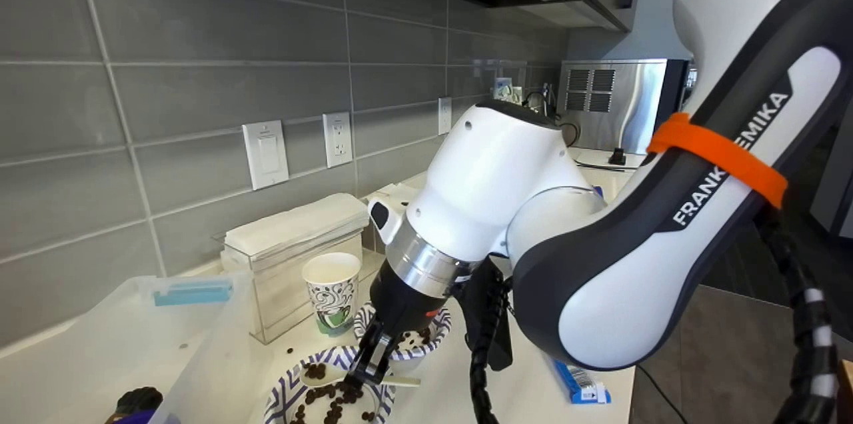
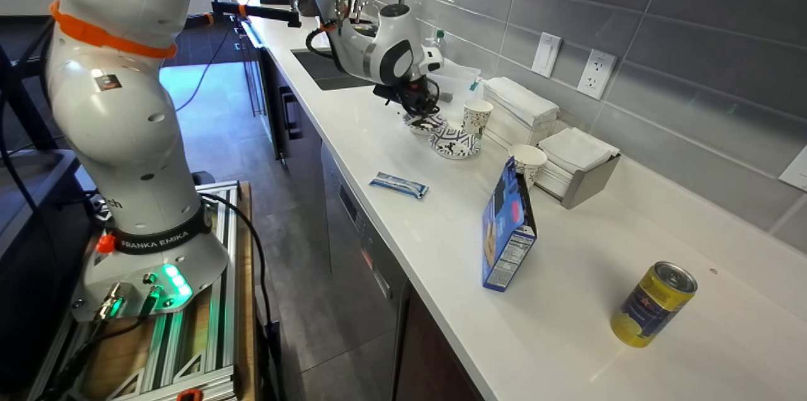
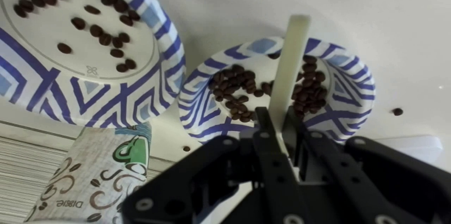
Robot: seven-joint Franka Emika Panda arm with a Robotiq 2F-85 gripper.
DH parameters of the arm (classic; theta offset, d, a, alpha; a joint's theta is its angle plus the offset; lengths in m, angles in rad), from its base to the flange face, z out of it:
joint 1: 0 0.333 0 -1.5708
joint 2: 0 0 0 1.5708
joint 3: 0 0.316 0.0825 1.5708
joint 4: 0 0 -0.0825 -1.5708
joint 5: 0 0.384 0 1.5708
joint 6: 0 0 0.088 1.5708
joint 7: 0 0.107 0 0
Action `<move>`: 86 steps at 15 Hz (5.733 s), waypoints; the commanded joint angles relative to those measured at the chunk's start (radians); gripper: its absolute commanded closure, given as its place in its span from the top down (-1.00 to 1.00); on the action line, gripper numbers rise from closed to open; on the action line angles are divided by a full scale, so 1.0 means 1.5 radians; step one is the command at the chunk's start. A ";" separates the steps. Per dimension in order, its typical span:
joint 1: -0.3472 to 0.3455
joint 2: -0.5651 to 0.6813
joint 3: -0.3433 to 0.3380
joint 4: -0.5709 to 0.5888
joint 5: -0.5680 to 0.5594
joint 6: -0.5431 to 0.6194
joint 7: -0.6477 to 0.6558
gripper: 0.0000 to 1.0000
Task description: Take one scoop from the bowl on the left and empty into the bowl on the right
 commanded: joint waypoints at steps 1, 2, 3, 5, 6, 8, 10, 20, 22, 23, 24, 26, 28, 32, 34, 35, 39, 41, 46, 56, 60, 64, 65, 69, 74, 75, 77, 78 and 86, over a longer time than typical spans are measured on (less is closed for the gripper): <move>0.023 -0.088 -0.031 -0.095 -0.013 -0.001 0.018 -0.93; 0.029 -0.111 -0.043 -0.115 -0.015 -0.010 0.023 -0.93; 0.039 -0.130 -0.061 -0.131 -0.020 -0.011 0.030 -0.93; 0.069 -0.167 -0.119 -0.160 -0.039 -0.028 0.053 -0.93; 0.068 -0.180 -0.126 -0.170 -0.036 -0.042 0.057 -0.93; 0.094 -0.197 -0.186 -0.178 -0.084 -0.075 0.084 -0.93; 0.106 -0.201 -0.220 -0.168 -0.145 -0.127 0.115 -0.93; 0.139 -0.122 -0.246 -0.052 -0.322 -0.250 0.140 -0.93; 0.081 -0.106 -0.188 -0.022 -0.396 -0.279 0.171 -0.93; 0.077 -0.097 -0.180 -0.009 -0.428 -0.292 0.184 -0.93; 0.067 -0.087 -0.165 0.005 -0.461 -0.308 0.198 -0.93; 0.052 -0.069 -0.139 0.028 -0.527 -0.339 0.214 -0.93; 0.039 -0.055 -0.112 0.047 -0.586 -0.368 0.221 -0.93; 0.024 -0.037 -0.060 0.068 -0.684 -0.420 0.207 -0.93; 0.018 -0.036 -0.038 0.067 -0.733 -0.450 0.191 -0.93; 0.014 -0.035 -0.028 0.064 -0.755 -0.462 0.184 -0.93; -0.007 -0.040 -0.003 0.047 -0.845 -0.501 0.154 -0.93; -0.020 -0.046 0.005 0.036 -0.888 -0.510 0.132 -0.93; -0.055 -0.061 0.031 0.022 -0.895 -0.510 0.145 -0.93; -0.121 -0.234 0.054 -0.086 -0.548 -0.438 0.169 -0.93; -0.142 -0.306 0.029 -0.187 -0.522 -0.358 0.265 -0.93; -0.168 -0.338 -0.002 -0.258 -0.592 -0.271 0.433 -0.93; -0.176 -0.337 -0.010 -0.269 -0.602 -0.245 0.469 -0.93; -0.173 -0.323 -0.010 -0.254 -0.590 -0.259 0.444 -0.73; -0.179 -0.287 -0.013 -0.212 -0.631 -0.244 0.530 -0.93; -0.181 -0.275 -0.016 -0.200 -0.632 -0.236 0.559 -0.93; -0.184 -0.248 -0.021 -0.179 -0.628 -0.235 0.612 -0.93; -0.185 -0.235 -0.024 -0.169 -0.635 -0.233 0.639 -0.93; -0.179 -0.126 -0.071 -0.112 -0.774 -0.137 0.910 -0.93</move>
